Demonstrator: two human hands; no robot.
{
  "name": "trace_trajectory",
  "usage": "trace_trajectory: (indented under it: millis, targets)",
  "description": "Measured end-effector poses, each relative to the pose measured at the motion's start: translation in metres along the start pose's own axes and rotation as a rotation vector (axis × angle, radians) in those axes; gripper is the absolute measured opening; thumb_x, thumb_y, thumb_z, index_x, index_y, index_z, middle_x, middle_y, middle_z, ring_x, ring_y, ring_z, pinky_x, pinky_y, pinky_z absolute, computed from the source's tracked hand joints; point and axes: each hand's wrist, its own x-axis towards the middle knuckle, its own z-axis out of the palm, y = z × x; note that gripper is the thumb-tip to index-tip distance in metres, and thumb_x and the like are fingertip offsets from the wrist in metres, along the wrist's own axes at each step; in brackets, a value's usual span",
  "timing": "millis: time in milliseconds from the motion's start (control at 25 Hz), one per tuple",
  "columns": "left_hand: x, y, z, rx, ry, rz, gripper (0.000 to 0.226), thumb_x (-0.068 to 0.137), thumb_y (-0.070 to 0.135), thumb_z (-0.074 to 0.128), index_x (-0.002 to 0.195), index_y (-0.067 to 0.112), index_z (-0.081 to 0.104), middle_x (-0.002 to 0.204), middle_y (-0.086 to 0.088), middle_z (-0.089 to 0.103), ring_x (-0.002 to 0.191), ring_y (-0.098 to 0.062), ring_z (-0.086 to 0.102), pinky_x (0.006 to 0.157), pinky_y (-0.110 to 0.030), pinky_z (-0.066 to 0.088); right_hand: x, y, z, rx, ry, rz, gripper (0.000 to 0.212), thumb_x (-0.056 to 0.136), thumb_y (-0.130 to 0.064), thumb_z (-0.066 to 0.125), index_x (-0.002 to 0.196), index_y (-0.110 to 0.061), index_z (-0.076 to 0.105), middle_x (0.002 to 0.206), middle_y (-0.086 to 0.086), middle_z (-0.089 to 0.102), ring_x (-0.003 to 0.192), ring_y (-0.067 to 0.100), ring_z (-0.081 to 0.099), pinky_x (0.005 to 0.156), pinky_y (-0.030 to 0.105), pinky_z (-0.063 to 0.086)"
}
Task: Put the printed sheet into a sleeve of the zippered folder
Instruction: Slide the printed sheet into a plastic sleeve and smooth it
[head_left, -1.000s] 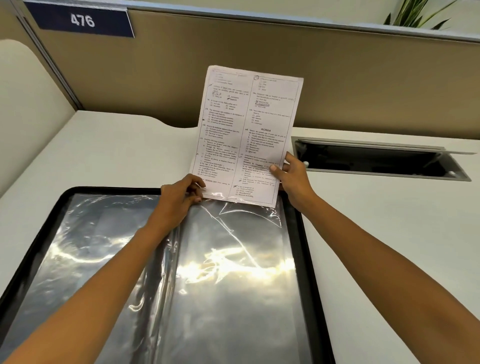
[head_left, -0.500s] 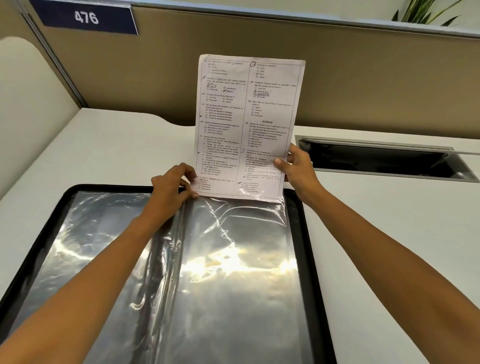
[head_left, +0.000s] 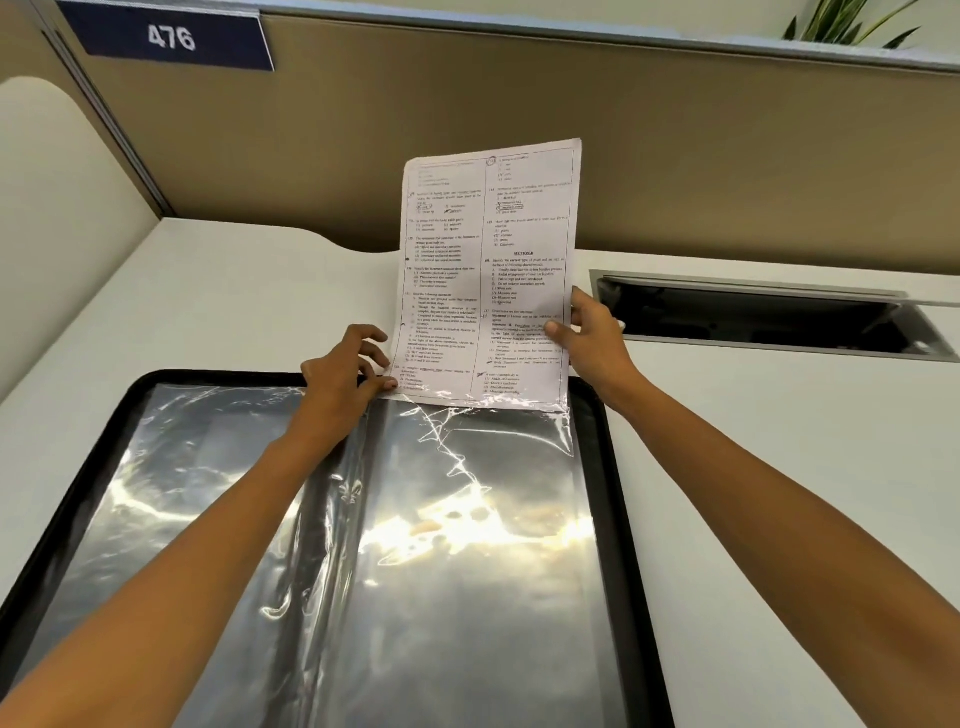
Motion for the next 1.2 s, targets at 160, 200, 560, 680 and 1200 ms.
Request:
trace_trajectory:
  millis: [160, 200, 560, 680, 1200]
  targets:
    - [0.0, 0.002, 0.006, 0.063, 0.018, 0.023, 0.048, 0.073, 0.019, 0.079, 0.104, 0.035, 0.047, 0.095, 0.008, 0.057, 0.079, -0.006, 0.053, 0.091, -0.039, 0.03, -0.002, 0.003, 0.004, 0.033, -0.099, 0.07, 0.034, 0.092, -0.004, 0.056, 0.126, -0.01, 0.054, 0.123, 0.008, 0.062, 0.113, 0.026, 0.059, 0.094, 0.044, 0.053]
    - [0.0, 0.002, 0.007, 0.115, 0.03, 0.025, 0.047, 0.072, 0.023, 0.08, 0.103, 0.036, 0.047, 0.097, 0.009, 0.057, 0.082, -0.009, 0.051, 0.084, -0.035, 0.025, -0.003, 0.005, 0.004, 0.039, -0.159, 0.103, 0.035, 0.092, -0.003, 0.057, 0.127, -0.009, 0.054, 0.124, 0.011, 0.062, 0.113, 0.028, 0.059, 0.095, 0.044, 0.052]
    - [-0.03, 0.027, 0.029, 0.281, -0.019, 0.115, 0.032, 0.09, 0.029, 0.061, 0.121, 0.03, 0.059, 0.122, 0.009, 0.063, 0.117, -0.014, 0.053, 0.091, -0.024, 0.019, 0.009, 0.014, 0.002, 0.133, -0.369, 0.335, 0.026, 0.096, -0.026, 0.054, 0.111, -0.007, 0.063, 0.106, 0.004, 0.071, 0.095, 0.019, 0.07, 0.078, 0.028, 0.058]
    - [-0.059, 0.044, 0.048, 0.353, -0.149, 0.247, 0.045, 0.097, 0.037, 0.042, 0.141, 0.027, 0.044, 0.147, 0.009, 0.043, 0.138, -0.012, 0.034, 0.114, -0.034, 0.019, 0.027, 0.018, 0.011, 0.133, -0.223, 0.393, 0.026, 0.096, -0.024, 0.053, 0.11, -0.003, 0.062, 0.104, 0.007, 0.07, 0.087, 0.018, 0.069, 0.075, 0.032, 0.058]
    - [-0.071, 0.05, 0.061, 0.597, -0.308, 0.223, 0.063, 0.094, 0.053, 0.001, 0.152, 0.028, 0.003, 0.16, 0.008, 0.0, 0.147, -0.012, -0.006, 0.121, -0.039, 0.001, 0.023, 0.024, -0.012, -0.064, -0.311, 0.279, 0.028, 0.087, -0.002, 0.064, 0.1, -0.013, 0.042, 0.093, 0.011, 0.07, 0.087, 0.024, 0.069, 0.079, 0.036, 0.06]
